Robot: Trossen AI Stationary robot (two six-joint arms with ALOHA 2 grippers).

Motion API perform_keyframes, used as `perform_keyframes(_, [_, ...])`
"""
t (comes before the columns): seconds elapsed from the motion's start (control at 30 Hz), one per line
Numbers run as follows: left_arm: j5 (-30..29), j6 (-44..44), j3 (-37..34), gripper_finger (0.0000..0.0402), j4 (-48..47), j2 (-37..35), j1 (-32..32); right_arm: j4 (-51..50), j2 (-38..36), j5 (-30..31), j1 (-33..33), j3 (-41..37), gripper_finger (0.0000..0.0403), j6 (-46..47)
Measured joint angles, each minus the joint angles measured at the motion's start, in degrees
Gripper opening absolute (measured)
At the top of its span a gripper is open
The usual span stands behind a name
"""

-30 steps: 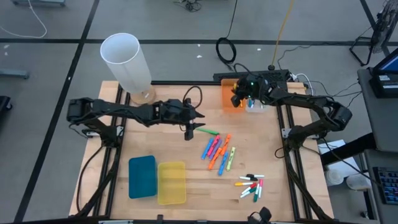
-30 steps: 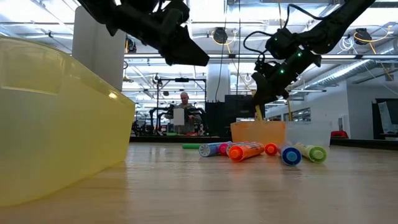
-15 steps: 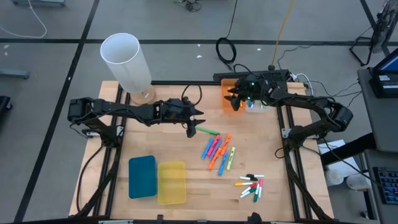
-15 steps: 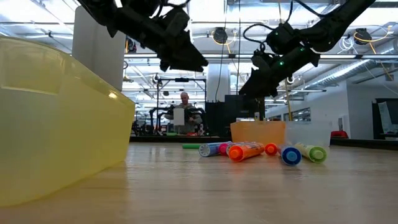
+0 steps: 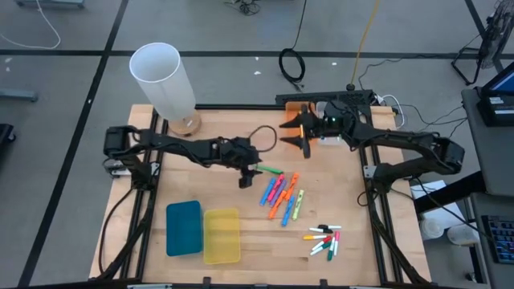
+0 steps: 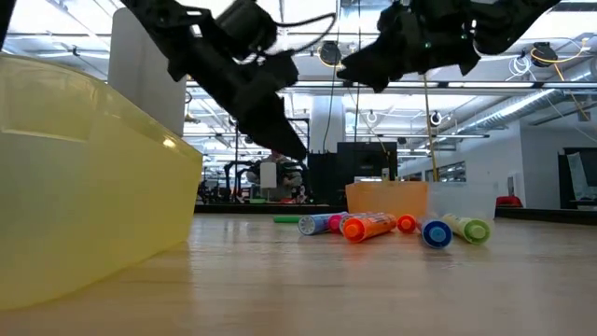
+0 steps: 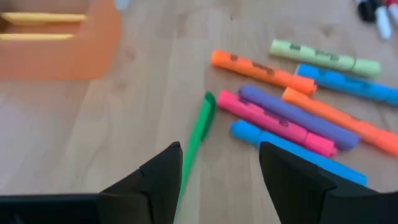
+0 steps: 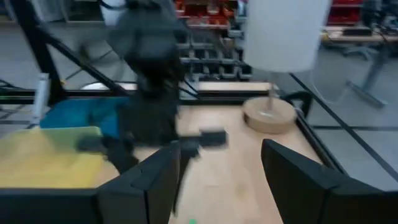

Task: Pick & Place Markers
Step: Put the green pen into the orange bin

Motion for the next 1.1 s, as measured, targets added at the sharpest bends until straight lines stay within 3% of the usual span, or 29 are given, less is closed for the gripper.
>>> perform_keyframes(0.37, [-6.38,4.56,8.52,0.0218,-2.7,15.46,0.93,-3.52,-0.34,0.62,4.33,0.0,0.0208,-1.82])
perform_keyframes(0.63, [-4.46,4.52,10.93,0.0213,-8.52,17.94,3.41,-8.7,-0.34,0.64,4.28,-0.02,0.0207,-2.58])
perform_keyframes(0.8, [-0.69,2.1,11.03,0.0154,-11.91,17.98,4.18,-12.72,-0.32,0.67,4.93,-0.02,0.0204,-1.48])
perform_keyframes(1.0, [0.98,1.02,10.91,0.0031,-12.7,18.03,4.07,-14.64,-0.33,0.64,5.41,-0.02,0.0197,-1.03])
perform_keyframes(1.1, [1.04,1.01,10.89,0.0024,-13.15,17.68,4.2,-14.48,-0.34,0.65,5.4,-0.02,0.0196,-1.22])
